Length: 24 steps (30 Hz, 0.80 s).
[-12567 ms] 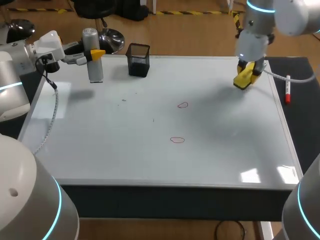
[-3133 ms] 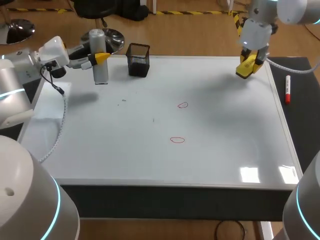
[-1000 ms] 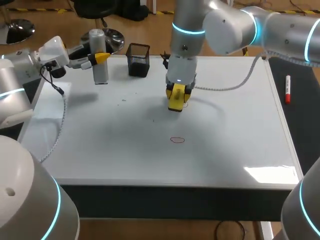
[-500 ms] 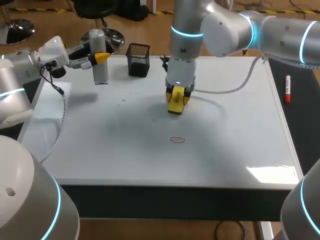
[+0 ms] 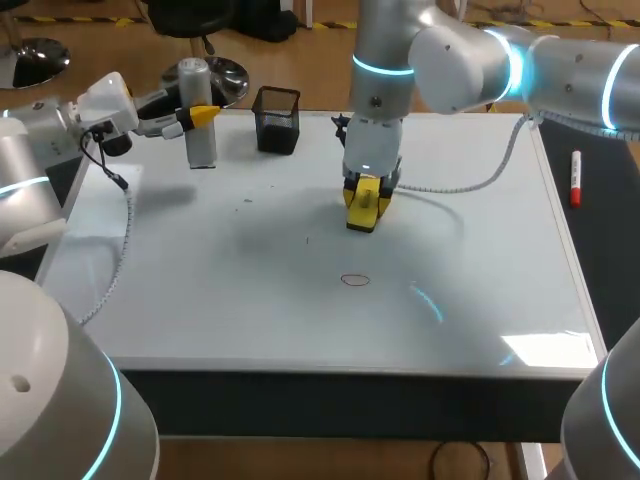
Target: Pick up the inspection probe, press it on each red-marked spot on the whiteboard one by one, put down the probe, pick up the eraser, and wipe off all the red marks.
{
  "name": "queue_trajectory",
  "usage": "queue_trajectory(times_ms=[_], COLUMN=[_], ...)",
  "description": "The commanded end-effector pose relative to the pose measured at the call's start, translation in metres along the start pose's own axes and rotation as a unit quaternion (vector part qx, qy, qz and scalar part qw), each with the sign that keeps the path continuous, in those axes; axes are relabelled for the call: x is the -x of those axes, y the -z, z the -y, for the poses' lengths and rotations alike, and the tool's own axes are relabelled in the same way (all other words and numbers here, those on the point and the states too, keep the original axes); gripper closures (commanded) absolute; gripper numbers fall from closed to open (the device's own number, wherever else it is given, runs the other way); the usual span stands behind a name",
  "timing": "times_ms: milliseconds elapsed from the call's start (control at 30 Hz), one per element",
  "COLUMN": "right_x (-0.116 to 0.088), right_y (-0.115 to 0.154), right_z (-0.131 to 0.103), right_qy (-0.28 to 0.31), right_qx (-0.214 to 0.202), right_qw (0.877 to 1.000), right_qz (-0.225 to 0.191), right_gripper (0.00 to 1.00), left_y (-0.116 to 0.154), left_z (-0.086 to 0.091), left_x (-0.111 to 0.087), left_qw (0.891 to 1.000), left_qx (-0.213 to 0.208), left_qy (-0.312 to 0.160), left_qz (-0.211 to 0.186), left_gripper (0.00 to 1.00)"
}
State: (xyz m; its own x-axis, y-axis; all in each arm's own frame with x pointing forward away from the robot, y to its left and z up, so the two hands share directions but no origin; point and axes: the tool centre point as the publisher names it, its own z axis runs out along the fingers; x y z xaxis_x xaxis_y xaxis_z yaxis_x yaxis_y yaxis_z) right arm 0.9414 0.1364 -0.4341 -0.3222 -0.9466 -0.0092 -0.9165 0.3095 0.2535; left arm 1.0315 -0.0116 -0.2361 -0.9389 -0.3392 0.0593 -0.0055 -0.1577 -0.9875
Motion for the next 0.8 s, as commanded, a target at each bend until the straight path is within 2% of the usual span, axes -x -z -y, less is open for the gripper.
queue_trajectory(times_ms=[33, 433, 633, 800], right_x=[-0.011, -0.048, -0.054, -0.051], right_y=[-0.014, -0.016, -0.011, 0.003], right_z=[0.010, 0.016, 0.015, 0.011], right_qy=[-0.007, -0.042, -0.047, -0.038], right_qx=[0.006, 0.009, 0.004, -0.008], right_qw=[1.000, 0.999, 0.999, 0.999], right_qz=[-0.006, -0.022, -0.025, -0.023], right_gripper=[1.00, 1.00, 1.00, 1.00], left_y=[0.000, 0.000, 0.000, 0.000], left_z=[0.001, 0.001, 0.001, 0.001], left_x=[-0.002, -0.002, -0.002, -0.002], left_qw=[1.000, 1.000, 1.000, 1.000], left_qx=[0.000, 0.000, 0.000, 0.000], left_qy=[-0.001, -0.001, -0.001, -0.001], left_qz=[0.003, 0.003, 0.003, 0.003], left_gripper=[1.00, 1.00, 1.00, 1.00])
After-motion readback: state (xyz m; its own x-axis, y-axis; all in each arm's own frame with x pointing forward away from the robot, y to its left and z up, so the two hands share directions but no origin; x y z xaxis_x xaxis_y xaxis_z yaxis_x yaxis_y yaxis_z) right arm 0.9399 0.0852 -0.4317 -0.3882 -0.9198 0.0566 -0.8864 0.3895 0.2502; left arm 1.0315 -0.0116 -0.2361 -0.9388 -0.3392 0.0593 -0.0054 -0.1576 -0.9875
